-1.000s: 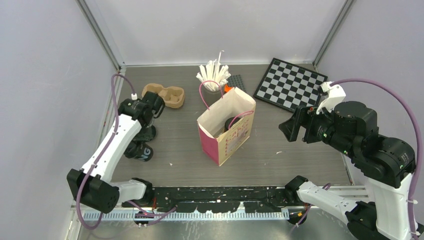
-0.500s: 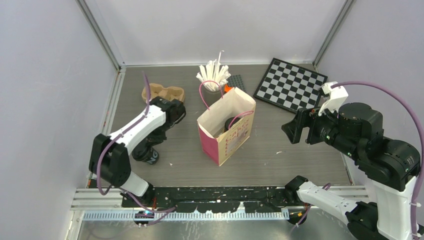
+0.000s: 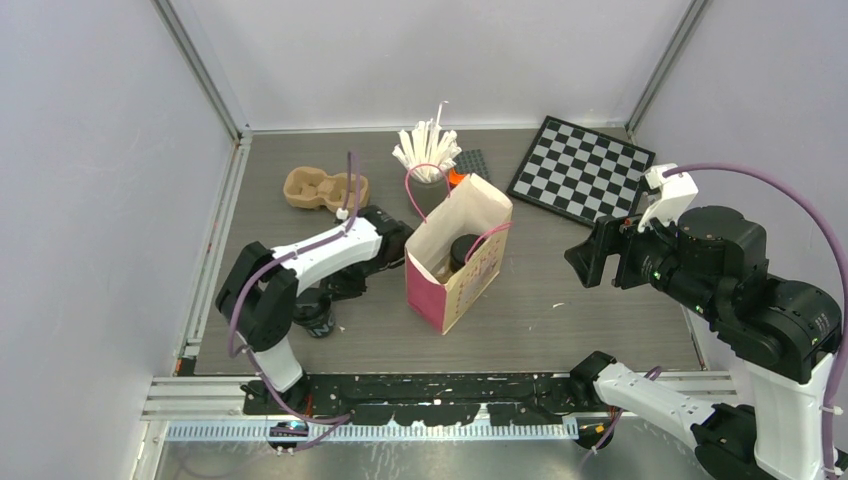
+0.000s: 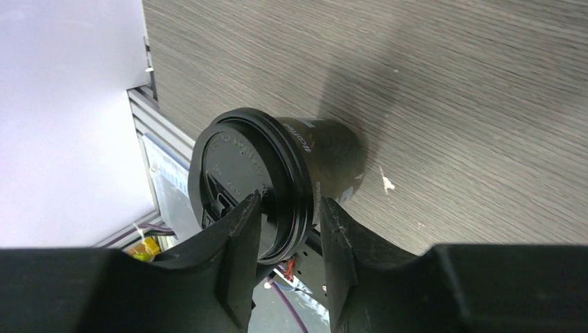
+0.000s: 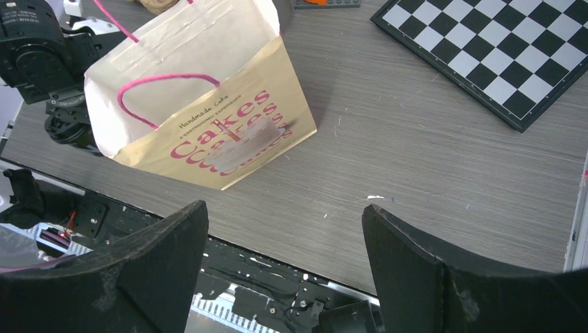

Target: Pack the takeout coffee

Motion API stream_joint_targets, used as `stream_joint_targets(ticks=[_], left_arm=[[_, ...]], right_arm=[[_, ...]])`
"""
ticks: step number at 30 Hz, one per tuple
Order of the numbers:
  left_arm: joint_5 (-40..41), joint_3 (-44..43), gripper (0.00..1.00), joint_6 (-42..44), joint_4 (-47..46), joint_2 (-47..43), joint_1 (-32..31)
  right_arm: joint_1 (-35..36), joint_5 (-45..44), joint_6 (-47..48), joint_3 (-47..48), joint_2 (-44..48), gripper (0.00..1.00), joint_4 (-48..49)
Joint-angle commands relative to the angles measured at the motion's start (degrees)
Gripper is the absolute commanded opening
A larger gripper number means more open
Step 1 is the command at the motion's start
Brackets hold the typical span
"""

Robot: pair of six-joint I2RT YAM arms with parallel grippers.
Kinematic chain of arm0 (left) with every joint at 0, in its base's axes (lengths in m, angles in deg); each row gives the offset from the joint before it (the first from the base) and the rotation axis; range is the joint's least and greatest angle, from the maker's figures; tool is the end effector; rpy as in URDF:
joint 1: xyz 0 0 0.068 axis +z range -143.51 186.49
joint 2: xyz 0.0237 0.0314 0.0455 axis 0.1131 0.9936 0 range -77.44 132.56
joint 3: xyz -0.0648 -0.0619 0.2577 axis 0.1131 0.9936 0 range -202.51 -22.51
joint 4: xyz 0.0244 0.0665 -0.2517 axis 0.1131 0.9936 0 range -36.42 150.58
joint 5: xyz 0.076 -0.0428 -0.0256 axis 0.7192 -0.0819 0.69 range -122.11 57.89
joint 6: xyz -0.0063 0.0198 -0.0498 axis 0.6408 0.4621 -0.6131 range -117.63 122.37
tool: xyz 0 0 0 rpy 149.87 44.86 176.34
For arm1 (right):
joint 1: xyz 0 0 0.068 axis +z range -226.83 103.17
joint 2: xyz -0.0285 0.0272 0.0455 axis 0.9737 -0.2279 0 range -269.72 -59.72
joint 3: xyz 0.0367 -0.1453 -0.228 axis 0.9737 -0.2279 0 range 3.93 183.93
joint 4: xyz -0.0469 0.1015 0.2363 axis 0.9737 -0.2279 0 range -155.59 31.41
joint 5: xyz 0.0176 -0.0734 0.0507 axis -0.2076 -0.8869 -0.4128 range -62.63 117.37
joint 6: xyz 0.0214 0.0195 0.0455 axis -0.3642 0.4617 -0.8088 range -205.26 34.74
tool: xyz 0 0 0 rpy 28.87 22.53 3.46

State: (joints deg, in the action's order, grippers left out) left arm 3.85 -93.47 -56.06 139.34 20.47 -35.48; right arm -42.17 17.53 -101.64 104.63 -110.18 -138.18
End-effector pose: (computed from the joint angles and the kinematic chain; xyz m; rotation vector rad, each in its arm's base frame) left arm 0.2089 -0.1599 0.2226 -0.2151 2.7338 0.9906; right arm 0.0508 0.0277 0.4903 -0.2282 2.0827 0.3647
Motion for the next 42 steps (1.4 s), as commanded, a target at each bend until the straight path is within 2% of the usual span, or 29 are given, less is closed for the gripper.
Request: stream_joint_targets(ticks=[1,5,12,20,25,28,29,30,31,34,36,38,41,42], left_arm=[[-1.34,-2.41,0.42,-3.95,-0.79,1.27,-2.18],[-2.52,-3.43,0.47,-5.33,-0.18,1.76,-3.54],[-2.97,-7.15,0.5,-7.1,1.42,-1.93,-4.17],[-3.88,-11.49,0.57,-7.6,2.35,-10.83,-3.89],[-3.38,-21.26,0.64,-3.02,4.35,-15.12,-2.78],[-3.36,-28.34,0.71,-0.22,4.73,-18.15,-2.59],[-3.75,-30.37,0.78,0.94,4.1,-19.29,-2.59],[-4.18,-31.6,0.93,1.81,3.35,-20.54,-2.58],[-4.96,-33.12,0.99,2.61,2.33,-21.95,-2.58],[-7.97,-35.77,1.0,6.06,-2.13,-26.78,-2.58],[-11.18,-37.2,1.0,8.42,-6.39,-29.76,-2.58],[-15.04,-37.74,1.0,10.28,-11.53,-33.08,-2.58],[-15.98,-39.64,1.0,10.72,-14.93,-36.78,-2.58],[-15.73,-40.34,1.0,11.28,-15.18,-37.72,-2.58]], right_arm=[[-0.16,-0.3,0.36,0.12,0.02,0.86,0.74],[-0.11,-0.26,0.35,0.28,-0.1,0.86,0.79],[-0.18,-0.07,-0.14,-0.47,0.0,0.86,1.55],[-0.14,0.46,-2.22,-2.37,-0.27,0.86,3.73],[-0.13,3.56,-6.68,1.86,-4.82,0.85,4.03],[-0.11,7.7,-9.35,3.74,-7.63,0.85,6.64],[-0.11,8.68,-10.29,3.8,-8.46,0.85,7.83],[-0.12,10.09,-10.96,3.8,-9.22,0.85,8.82],[-0.17,11.45,-11.44,3.91,-10.22,0.84,9.74],[0.76,11.9,-12.83,4.84,-13.37,0.82,11.96],[4.91,8.99,-13.86,6.21,-15.83,0.81,14.01],[12.44,1.39,-13.58,9.08,-18.91,0.81,14.64],[23.21,-9.05,-11.62,15.82,-25.97,0.82,14.41],[25.47,-9.73,-10.97,18.14,-28.51,0.82,14.8]])
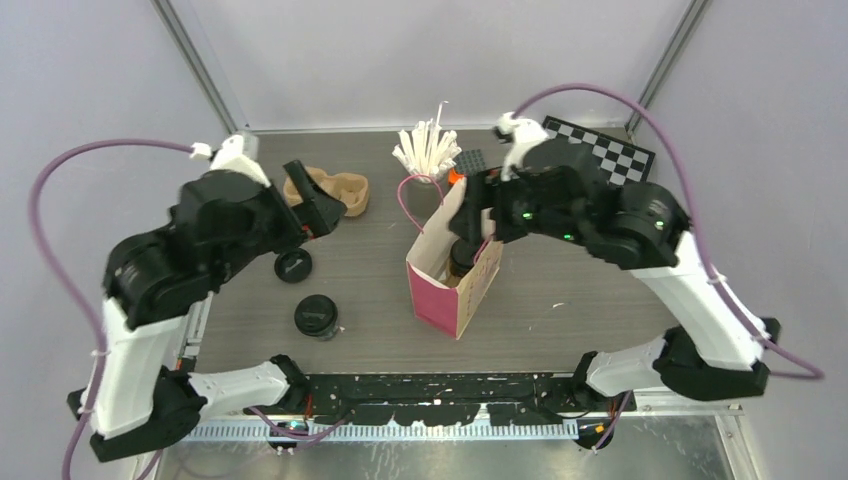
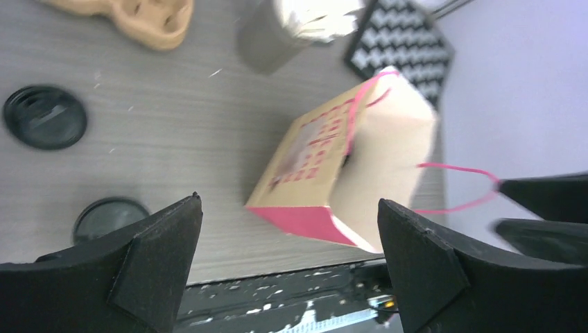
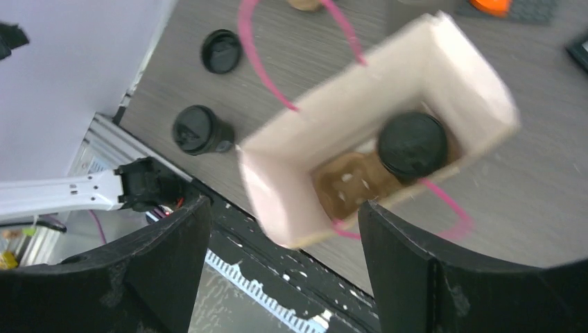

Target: Pack the takeout coffee

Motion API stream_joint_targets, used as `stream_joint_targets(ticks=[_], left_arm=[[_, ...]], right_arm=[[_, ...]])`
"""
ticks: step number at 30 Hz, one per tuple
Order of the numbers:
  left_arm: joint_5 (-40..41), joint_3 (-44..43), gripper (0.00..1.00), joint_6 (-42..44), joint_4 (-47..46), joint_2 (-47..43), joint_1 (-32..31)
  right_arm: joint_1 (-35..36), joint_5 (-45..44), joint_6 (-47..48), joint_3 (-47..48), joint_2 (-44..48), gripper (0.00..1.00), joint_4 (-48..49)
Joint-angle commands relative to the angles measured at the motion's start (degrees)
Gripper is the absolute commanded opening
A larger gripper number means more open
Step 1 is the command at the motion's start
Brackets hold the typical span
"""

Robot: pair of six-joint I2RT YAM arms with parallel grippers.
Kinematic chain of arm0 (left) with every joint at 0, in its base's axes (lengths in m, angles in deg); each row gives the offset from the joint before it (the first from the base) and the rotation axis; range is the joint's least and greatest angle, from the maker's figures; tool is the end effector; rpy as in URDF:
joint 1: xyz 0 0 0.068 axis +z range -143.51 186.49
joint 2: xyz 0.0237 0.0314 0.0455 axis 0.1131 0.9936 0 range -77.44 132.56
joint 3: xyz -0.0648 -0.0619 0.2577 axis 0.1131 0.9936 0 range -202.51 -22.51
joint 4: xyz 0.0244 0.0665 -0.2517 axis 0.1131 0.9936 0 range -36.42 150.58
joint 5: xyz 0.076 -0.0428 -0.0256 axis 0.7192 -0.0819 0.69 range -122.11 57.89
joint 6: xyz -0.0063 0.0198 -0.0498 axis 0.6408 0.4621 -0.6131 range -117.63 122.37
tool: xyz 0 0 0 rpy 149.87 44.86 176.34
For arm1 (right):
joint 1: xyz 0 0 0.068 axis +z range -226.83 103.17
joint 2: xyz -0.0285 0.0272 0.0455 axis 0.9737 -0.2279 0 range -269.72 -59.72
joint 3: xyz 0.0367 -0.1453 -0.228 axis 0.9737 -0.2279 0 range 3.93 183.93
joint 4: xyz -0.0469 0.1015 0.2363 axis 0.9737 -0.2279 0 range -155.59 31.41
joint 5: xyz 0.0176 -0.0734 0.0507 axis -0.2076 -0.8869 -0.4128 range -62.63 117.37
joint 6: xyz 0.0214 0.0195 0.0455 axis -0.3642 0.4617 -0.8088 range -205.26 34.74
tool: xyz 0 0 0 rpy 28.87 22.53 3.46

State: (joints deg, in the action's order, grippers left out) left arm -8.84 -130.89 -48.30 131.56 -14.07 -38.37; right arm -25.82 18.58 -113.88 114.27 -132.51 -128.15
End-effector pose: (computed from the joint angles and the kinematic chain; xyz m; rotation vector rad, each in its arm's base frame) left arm 0.0964 -0.0761 0.5071 -0.3463 2.1174 -0.5627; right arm 0.1251 0.1459 0.5046 -0.3337 2.1680 0.6483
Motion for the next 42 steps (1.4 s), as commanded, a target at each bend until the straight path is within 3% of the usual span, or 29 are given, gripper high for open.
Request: stream_joint_targets(ticks=[1,11,17,23,42], left_arm=[[-2.56,-3.85,1.0,4.43,-7.23,-3.93,0.3],[0.63,-20.24,1.0,12.44,-1.81,-5.67,0.3],[0.55,-19.43,1.0,14.65,-3.28,-9.93,0.26],[0.75,-19.42,1.0,17.08,-3.36,-12.21,0.29],[3.83,-20.16,1.0,16.94,5.78,-16.35,0.21]], right_arm=[[10.78,-10.68,1.83,10.35,-8.45,0.82,5.46],[19.74,-9.9,8.52,24.86,-29.27,0.92,10.1],[21.53,-7.25,11.52,29.38,-39.96,0.96,11.01],[24.97,-8.03,19.49,26.52,-47.47,0.97,15.63],[26.4,0.89,22.4,27.79,-63.29,0.99,20.47]])
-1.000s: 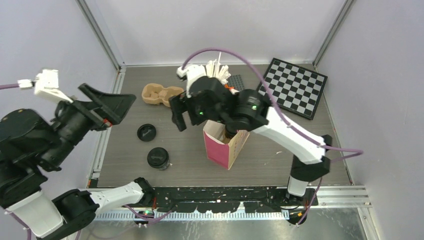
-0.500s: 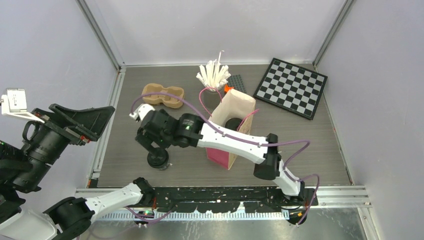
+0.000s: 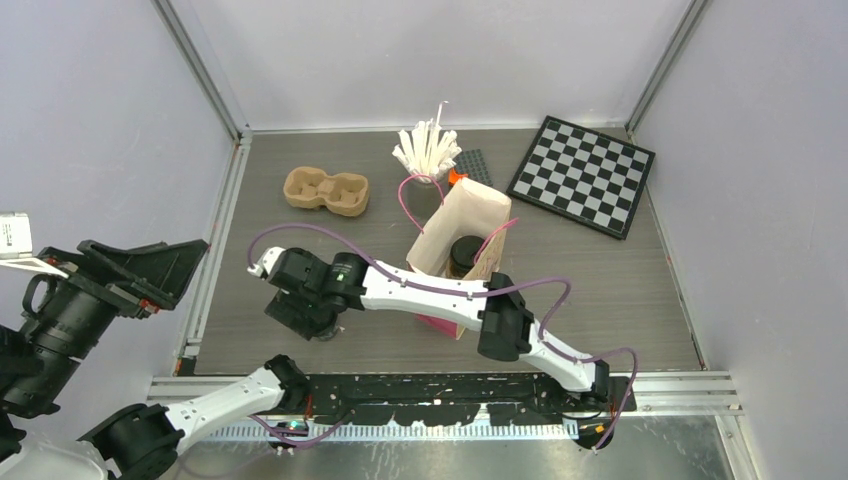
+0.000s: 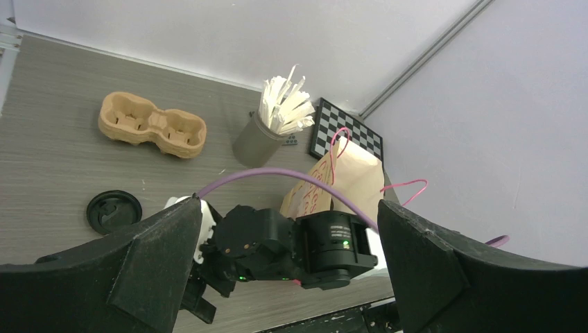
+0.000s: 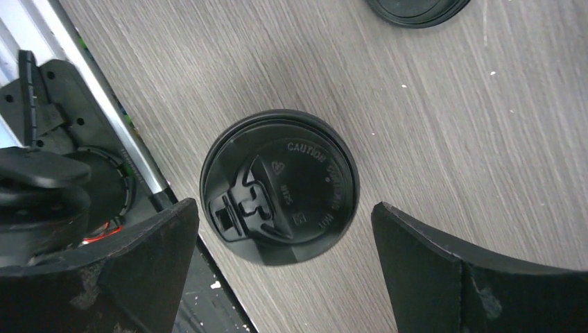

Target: Pack the takeout coffee

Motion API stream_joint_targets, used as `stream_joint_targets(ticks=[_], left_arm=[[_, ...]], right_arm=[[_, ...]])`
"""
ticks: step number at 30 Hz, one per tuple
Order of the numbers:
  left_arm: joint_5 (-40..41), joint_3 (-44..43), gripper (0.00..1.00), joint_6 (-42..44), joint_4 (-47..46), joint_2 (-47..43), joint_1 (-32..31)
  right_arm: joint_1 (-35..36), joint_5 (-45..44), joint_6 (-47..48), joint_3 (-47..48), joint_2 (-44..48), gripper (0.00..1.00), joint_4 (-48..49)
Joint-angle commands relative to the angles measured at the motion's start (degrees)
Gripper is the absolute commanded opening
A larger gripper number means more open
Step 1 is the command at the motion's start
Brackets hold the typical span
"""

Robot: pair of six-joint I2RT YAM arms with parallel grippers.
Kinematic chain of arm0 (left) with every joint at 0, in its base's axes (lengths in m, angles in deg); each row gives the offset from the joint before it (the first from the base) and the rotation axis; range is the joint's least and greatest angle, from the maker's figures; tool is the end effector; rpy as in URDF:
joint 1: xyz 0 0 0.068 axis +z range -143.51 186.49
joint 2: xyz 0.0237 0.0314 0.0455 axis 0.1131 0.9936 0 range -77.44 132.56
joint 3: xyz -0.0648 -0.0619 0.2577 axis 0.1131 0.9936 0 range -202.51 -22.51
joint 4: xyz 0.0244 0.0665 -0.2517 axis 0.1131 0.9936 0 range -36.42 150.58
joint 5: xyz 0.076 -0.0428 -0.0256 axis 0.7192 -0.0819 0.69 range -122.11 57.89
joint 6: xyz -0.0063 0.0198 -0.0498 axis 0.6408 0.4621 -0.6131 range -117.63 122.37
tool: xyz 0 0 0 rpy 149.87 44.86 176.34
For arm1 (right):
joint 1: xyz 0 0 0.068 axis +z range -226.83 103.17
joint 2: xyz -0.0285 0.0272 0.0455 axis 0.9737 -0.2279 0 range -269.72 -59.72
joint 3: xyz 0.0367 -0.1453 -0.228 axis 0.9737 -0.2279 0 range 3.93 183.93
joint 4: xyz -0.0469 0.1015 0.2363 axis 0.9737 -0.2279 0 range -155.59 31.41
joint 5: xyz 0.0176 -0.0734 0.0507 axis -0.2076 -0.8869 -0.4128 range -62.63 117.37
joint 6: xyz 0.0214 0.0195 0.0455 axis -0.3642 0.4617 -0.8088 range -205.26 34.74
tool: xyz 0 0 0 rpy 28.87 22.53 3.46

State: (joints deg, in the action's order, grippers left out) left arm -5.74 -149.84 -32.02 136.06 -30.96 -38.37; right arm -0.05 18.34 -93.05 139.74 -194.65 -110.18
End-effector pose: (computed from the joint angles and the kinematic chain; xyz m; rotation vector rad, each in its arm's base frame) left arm -0.0428 0.0649 0.5534 -0.2169 1.6274 -0.7036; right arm 0.1243 0.5045 0.2796 -1.3548 2.0960 0.4534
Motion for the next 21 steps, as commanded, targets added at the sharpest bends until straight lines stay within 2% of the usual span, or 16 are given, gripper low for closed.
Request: stream_joint_targets(ticks=[1,21], left_arm=[[0.69,-1.44,1.0,0.68,1.59,0.64,0.21],[0.49,-0.02,1.0,1.74,0.92,-0.25,0.21]], right_arm=[[0.65,1.13,1.78,2.13,-1.47,0.99,2.84],[0.66,-0.81,2.17,2.74,-2.52,0.99,3.11]])
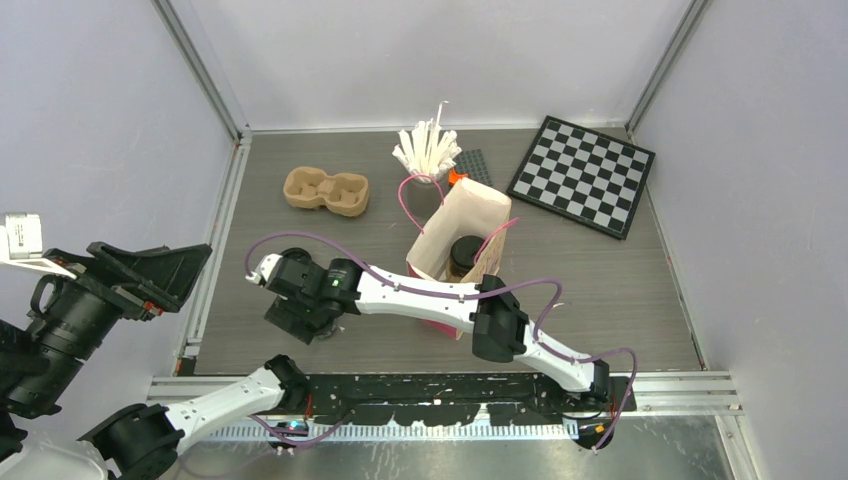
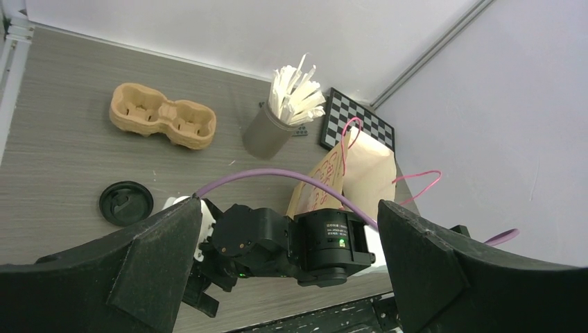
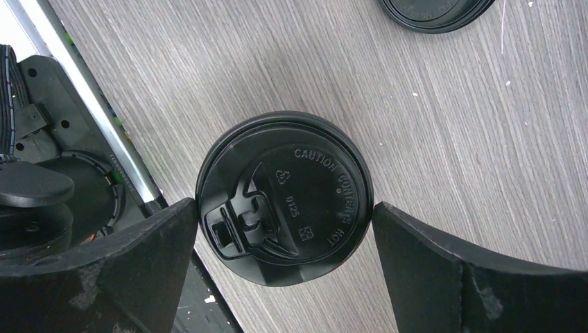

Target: Pack the takeout coffee

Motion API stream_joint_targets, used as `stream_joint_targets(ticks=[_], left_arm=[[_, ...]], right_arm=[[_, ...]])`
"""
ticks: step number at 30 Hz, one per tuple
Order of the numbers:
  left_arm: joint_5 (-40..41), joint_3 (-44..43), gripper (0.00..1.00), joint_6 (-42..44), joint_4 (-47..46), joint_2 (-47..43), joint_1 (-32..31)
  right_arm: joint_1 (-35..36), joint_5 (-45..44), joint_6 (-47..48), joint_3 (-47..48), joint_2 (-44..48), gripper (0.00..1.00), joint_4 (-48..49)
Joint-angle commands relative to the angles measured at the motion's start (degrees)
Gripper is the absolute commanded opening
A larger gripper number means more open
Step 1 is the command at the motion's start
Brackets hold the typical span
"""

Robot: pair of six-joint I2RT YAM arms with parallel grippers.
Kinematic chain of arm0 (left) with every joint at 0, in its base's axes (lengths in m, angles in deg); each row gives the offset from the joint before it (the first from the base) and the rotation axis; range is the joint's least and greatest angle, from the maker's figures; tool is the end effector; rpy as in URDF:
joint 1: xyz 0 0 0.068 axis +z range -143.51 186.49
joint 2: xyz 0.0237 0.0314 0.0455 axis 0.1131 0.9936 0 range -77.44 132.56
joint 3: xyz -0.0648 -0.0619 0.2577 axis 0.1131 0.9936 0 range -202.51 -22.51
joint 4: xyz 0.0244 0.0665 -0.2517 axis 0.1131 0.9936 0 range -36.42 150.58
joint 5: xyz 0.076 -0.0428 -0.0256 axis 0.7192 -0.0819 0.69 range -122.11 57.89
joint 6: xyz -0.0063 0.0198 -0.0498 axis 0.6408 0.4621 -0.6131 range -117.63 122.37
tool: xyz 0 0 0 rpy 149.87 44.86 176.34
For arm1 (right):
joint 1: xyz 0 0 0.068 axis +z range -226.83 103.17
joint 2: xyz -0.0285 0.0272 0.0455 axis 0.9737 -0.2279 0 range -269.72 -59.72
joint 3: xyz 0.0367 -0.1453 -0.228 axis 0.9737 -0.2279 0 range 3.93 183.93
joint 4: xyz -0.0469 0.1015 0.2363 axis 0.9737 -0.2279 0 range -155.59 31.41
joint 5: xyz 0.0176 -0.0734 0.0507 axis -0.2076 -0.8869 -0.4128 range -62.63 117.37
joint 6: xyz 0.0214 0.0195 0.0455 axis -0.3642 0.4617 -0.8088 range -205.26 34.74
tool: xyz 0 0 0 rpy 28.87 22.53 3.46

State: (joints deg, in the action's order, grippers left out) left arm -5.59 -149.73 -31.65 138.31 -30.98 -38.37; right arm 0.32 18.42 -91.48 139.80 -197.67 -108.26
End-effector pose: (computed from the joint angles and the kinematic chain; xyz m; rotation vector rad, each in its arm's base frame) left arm -0.0427 0.0649 0.5490 -0.2037 1.6635 -0.6724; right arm 0.1234 0.5161 0.2556 -1.4001 2.0830 0.4320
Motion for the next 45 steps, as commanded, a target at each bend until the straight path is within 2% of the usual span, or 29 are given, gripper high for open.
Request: stream_joint_targets(ticks=[1,11,15,19,36,45], left_arm=[[0.39,-0.06,1.0,1.46,-1.33,-0.27,0.21],[0.79,0.34,1.0,2.11,-1.35,-0.26,0.08],[0.86,0.76,1.0,2.11,-1.45,-0.52,-0.05],[1.18,1.17,1.0,2.16,-1.57,-0.84,-0.13],[2.32,2.89,1.0,2.89,-1.8,-1.57,-1.24],[2.56,3.38,1.0,3.08,-1.49,-2.31,-1.54]], right_arm=[[0.27,-0.96,0.62,2.63,0.57,0.99,1.21],[0.37,-2.22,2.16,2.74,0.05,0.99,1.25],[0.37,-2.22,2.26,3.35,0.04,0.96,1.53],[0.3,-2.91,2.06,3.09,0.29,1.0,1.92],[0.36,-2.83,1.34,2.94,-0.37,0.98,1.86],[0.38,-3.18,0.56,2.97,-0.61,0.86,2.15]])
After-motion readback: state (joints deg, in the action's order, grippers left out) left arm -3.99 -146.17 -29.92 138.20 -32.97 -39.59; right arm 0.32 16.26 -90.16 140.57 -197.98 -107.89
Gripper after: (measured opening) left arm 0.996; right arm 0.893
